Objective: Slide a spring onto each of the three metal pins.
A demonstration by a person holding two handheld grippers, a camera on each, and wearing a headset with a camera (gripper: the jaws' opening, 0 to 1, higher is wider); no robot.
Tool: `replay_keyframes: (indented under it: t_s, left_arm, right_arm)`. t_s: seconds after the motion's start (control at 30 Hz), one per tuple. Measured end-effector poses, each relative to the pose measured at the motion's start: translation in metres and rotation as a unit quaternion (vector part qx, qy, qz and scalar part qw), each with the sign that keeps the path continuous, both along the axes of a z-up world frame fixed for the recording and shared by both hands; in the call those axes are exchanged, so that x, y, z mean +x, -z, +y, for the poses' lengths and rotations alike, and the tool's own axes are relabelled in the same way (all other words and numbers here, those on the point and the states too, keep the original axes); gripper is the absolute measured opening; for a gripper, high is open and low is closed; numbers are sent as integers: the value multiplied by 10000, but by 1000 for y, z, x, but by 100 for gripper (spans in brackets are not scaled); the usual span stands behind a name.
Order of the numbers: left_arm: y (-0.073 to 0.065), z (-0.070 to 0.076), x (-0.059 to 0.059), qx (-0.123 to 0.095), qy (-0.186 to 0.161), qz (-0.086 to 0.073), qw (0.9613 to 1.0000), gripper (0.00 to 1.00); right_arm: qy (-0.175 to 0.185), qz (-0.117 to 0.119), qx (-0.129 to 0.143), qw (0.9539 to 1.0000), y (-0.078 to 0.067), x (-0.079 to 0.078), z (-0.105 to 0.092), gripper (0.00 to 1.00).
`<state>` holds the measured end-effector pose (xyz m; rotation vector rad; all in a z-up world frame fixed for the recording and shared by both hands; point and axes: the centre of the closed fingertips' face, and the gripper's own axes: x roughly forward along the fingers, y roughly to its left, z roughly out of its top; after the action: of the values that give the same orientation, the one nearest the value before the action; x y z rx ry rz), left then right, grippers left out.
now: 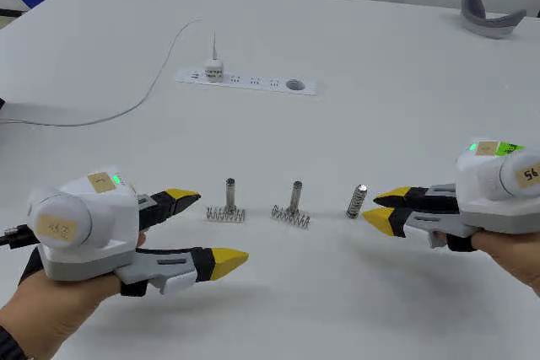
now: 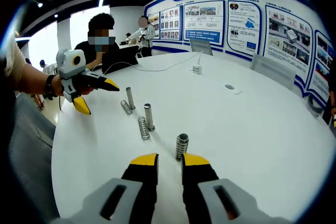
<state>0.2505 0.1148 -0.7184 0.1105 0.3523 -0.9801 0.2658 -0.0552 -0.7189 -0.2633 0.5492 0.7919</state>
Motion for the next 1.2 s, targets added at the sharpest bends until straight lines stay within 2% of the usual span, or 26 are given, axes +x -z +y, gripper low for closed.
replay_keyframes:
  t_s: [0.13, 0.3, 0.5, 0.7, 1.2]
  left_arm:
    - [-1, 0, 1, -16, -4, -11, 10000, 68]
    - [-1, 1, 0, -4, 0, -9, 10000, 68]
    - [0, 1, 0, 8, 8, -5, 10000, 68]
    - [-1, 1, 1, -2, 0, -12, 10000, 68]
    - [-1, 1, 0, 2, -5, -8, 10000, 67]
  right_arm:
    - [-254, 26, -17, 9997, 1, -9, 16, 18]
    - [-511, 59, -31, 9987, 6, -12, 35, 18]
    - [-667, 54, -7, 9978, 8, -8, 53, 18]
    - [-789, 62, -38, 9969, 9, -1, 64, 18]
    - [-941, 152, -235, 9952, 27, 8, 77, 18]
